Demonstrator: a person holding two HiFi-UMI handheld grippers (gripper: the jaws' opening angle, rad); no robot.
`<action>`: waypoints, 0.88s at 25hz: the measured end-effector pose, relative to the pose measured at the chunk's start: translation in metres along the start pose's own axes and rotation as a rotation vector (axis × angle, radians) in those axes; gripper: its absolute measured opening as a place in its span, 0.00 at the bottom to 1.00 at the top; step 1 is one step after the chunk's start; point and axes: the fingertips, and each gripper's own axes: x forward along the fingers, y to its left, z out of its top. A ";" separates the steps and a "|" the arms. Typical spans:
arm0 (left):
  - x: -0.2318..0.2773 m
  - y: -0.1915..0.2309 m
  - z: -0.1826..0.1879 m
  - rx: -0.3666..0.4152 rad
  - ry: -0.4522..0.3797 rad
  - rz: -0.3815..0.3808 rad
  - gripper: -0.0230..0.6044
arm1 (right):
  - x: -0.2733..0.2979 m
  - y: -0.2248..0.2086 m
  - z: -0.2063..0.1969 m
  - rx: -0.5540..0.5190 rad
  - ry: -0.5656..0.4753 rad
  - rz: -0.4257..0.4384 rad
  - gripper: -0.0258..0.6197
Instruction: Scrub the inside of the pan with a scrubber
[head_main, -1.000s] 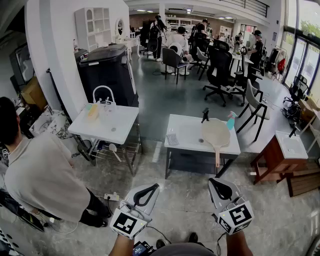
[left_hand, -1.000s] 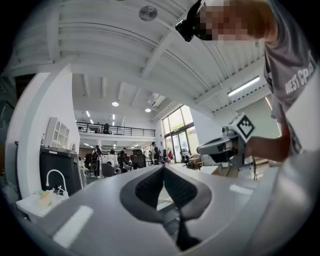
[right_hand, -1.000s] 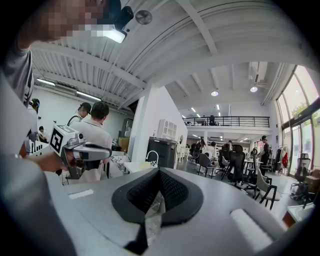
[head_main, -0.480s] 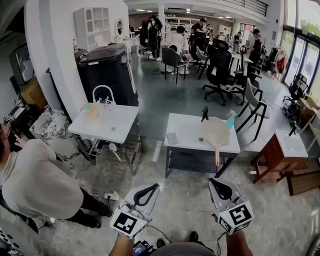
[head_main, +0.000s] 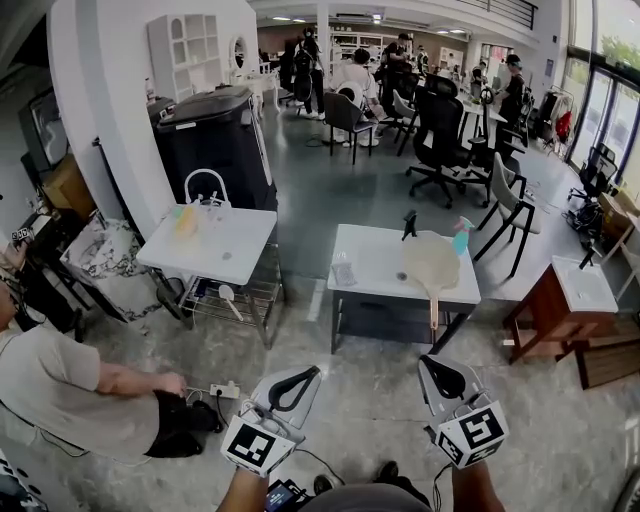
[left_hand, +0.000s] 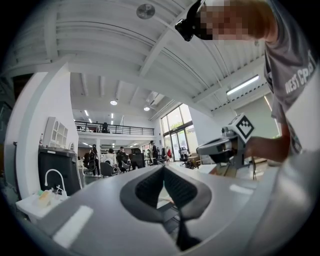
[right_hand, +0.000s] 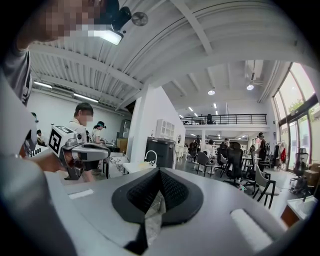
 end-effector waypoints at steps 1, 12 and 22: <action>0.003 -0.003 -0.001 0.003 0.003 -0.003 0.04 | -0.002 -0.003 -0.002 0.006 0.001 -0.001 0.04; 0.052 -0.033 -0.001 0.036 0.032 0.001 0.04 | -0.014 -0.057 -0.018 0.076 -0.032 0.019 0.04; 0.142 -0.076 0.004 0.073 0.076 0.041 0.04 | -0.014 -0.141 -0.035 0.109 -0.066 0.112 0.04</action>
